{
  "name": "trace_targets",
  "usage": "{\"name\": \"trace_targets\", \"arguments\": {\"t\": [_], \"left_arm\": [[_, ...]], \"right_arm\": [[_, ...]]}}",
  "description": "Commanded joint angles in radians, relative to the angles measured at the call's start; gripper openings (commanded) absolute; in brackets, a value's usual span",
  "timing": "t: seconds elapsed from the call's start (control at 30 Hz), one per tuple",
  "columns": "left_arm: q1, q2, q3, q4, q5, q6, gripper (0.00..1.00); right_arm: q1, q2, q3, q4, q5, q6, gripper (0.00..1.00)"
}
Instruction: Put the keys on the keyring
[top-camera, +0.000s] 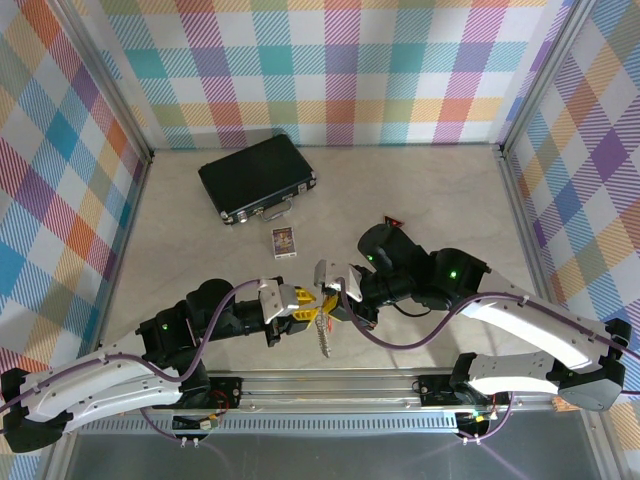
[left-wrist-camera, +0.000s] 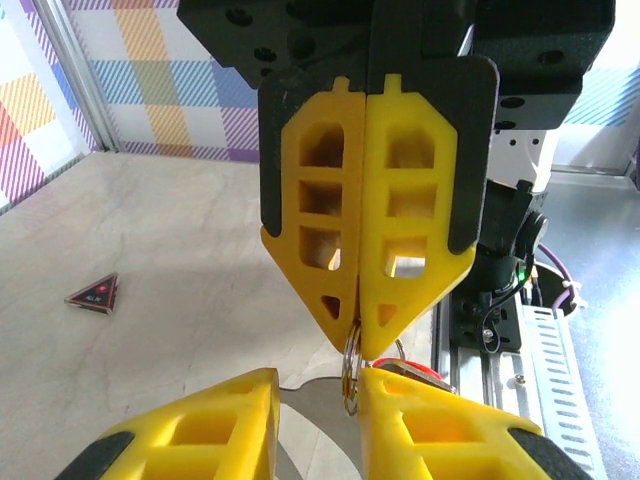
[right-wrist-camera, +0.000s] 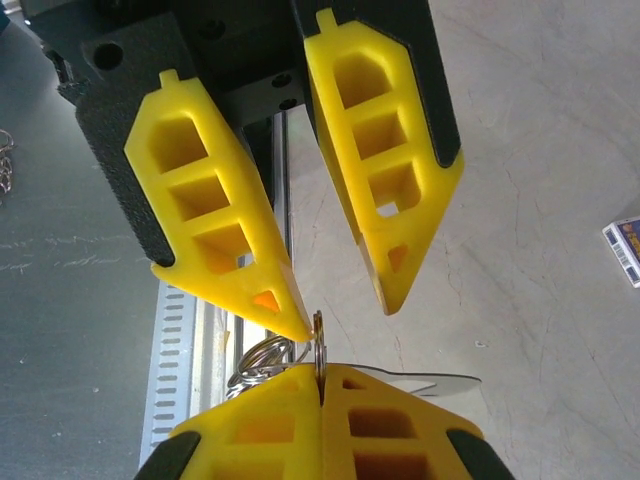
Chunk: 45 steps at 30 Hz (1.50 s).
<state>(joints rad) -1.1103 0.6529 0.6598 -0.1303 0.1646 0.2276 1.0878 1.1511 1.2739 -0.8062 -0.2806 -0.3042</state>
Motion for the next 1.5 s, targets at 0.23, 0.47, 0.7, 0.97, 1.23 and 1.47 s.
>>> {"name": "trace_targets", "arguments": {"t": [0.23,0.47,0.7,0.97,1.23,1.47], "left_arm": [[-0.003,0.006,-0.001,0.035,0.022,-0.004,0.16],[-0.003,0.008,-0.009,0.062,0.036,-0.010,0.00],[-0.003,-0.044,-0.053,0.195,0.054,-0.047,0.00],[-0.003,-0.082,-0.141,0.450,0.135,-0.105,0.00],[-0.003,-0.076,-0.213,0.692,0.198,-0.164,0.00],[-0.003,-0.072,-0.215,0.676,0.213,-0.168,0.00]], "right_arm": [[0.014,0.022,0.050,0.011,-0.047,-0.012,0.00],[0.017,0.021,0.038,0.032,-0.054,0.002,0.00],[0.017,-0.020,-0.014,0.120,-0.051,0.039,0.16],[0.016,-0.093,-0.100,0.295,-0.037,0.115,0.22],[0.015,-0.142,-0.142,0.370,-0.049,0.131,0.10],[0.016,-0.163,-0.155,0.375,-0.036,0.112,0.00]]}}
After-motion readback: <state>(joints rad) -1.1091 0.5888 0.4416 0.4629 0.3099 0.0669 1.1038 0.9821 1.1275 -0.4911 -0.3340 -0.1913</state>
